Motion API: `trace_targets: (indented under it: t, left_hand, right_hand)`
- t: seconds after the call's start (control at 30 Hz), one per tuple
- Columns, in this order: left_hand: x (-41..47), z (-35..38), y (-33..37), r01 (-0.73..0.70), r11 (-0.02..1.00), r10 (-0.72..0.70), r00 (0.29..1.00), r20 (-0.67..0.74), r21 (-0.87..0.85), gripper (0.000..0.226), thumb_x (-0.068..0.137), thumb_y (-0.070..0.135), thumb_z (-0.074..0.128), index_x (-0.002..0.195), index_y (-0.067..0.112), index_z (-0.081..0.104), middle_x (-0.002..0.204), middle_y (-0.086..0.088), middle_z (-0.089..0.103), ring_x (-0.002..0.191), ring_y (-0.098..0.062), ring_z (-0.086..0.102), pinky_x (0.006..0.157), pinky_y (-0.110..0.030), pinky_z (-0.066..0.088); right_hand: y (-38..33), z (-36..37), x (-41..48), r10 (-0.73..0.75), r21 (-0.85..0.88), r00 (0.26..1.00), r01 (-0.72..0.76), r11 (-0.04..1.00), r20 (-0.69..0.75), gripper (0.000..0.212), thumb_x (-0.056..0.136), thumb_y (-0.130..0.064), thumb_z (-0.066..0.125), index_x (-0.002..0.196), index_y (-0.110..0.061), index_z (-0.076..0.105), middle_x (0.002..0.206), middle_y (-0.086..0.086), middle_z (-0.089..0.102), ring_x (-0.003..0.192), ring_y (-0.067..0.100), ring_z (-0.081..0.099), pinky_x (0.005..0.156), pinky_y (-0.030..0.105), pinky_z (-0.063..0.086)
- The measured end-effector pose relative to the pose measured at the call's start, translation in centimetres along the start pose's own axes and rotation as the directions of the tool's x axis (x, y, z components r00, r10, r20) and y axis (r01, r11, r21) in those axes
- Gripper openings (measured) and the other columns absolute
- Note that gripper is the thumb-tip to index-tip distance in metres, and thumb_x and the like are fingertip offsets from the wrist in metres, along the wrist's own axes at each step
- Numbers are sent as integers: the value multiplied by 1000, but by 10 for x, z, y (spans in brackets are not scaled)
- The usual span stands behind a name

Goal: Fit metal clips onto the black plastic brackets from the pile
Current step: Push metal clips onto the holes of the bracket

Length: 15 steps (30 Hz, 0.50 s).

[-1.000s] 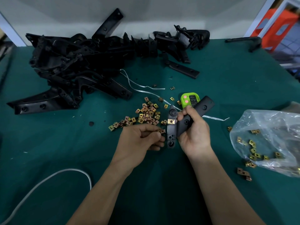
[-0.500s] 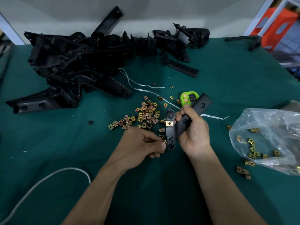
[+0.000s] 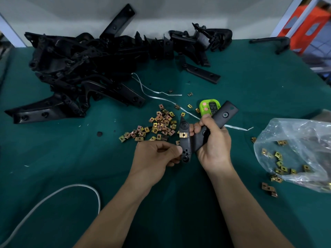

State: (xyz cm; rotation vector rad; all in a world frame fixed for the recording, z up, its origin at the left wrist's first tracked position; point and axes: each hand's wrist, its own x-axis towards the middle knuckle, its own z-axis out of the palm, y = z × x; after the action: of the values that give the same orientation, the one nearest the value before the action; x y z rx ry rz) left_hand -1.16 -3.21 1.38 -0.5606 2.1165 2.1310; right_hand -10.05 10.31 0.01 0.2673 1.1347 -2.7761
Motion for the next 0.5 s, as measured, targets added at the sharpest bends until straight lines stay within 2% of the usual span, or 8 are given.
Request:
trace_targets:
  t: [0.23, 0.3, 0.43, 0.5]
  left_hand:
    - [-7, 20, -7, -17, 1000, 14, 992, -129, -22, 12, 82, 29, 83, 74, 37, 80, 74, 7, 77, 71, -8, 72, 70, -23, 60]
    - [-11, 25, -7, -37, 999, 38, 990, -133, 8, 12, 82, 28, 83, 78, 39, 79, 75, 11, 77, 72, -5, 72, 68, -19, 58]
    - [-11, 23, -4, -32, 999, 32, 998, -48, 10, 22, 85, 13, 80, 82, 34, 77, 84, 17, 77, 81, 2, 72, 72, -9, 53]
    - [-8, 15, -1, 25, 999, -24, 999, 23, -42, 23, 90, 8, 73, 96, 29, 78, 97, 12, 79, 91, -4, 73, 82, -16, 56]
  right_hand:
    - [0, 1, -5, -121, -14, 986, 120, 993, -113, 20, 95, -4, 59, 77, -7, 52, 58, 9, 44, 50, 21, 49, 52, 31, 47]
    - [1, 1, -6, -147, -15, 979, 146, 989, -141, 21, 95, -5, 60, 76, -7, 53, 57, 8, 44, 48, 20, 49, 51, 30, 47]
    - [0, 1, -6, -136, -2, 972, 138, 990, -189, 26, 92, -4, 60, 69, -8, 49, 57, 10, 44, 50, 21, 50, 54, 32, 49]
    - [0, 2, -5, -124, 14, 974, 129, 992, -190, 25, 93, -4, 60, 70, -8, 49, 57, 10, 44, 50, 21, 50, 54, 32, 49]
